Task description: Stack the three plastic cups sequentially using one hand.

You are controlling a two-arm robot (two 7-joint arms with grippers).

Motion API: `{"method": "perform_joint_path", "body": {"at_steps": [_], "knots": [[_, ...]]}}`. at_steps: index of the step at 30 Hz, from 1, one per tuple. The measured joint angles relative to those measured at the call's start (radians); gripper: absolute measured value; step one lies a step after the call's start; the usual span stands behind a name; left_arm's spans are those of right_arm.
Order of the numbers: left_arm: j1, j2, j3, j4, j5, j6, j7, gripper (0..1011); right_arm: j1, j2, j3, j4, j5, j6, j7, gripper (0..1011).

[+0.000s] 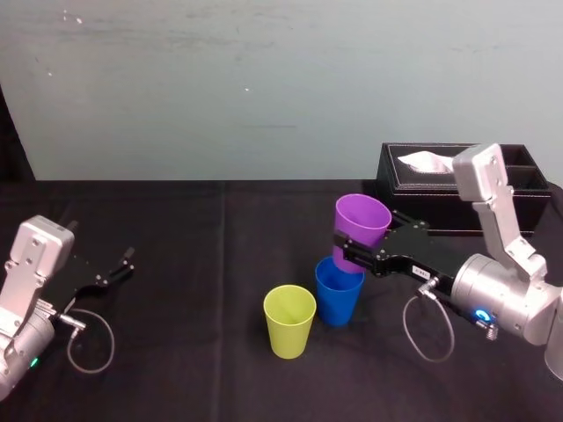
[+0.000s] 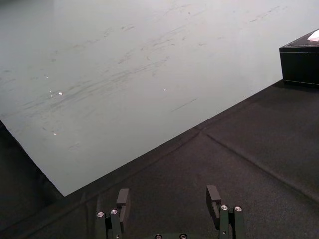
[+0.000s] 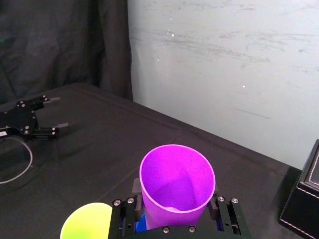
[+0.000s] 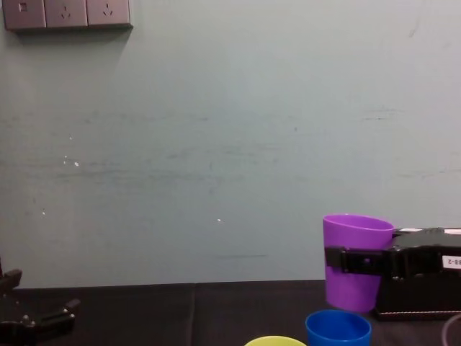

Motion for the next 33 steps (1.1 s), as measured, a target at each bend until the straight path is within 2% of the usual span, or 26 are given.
{"method": "perform_joint_path", "body": {"at_steps": [21, 33], "knots": [[0.000, 0.000, 0.000, 0.000, 0.000, 0.000, 0.000, 1000, 0.048, -0.003, -0.065, 0.078, -0.003, -0.003, 0.009, 739], [0.000, 0.000, 0.000, 0.000, 0.000, 0.000, 0.000, 1000, 0.058, -0.007, -0.078, 0.108, -0.013, -0.013, 0.010, 739]]}}
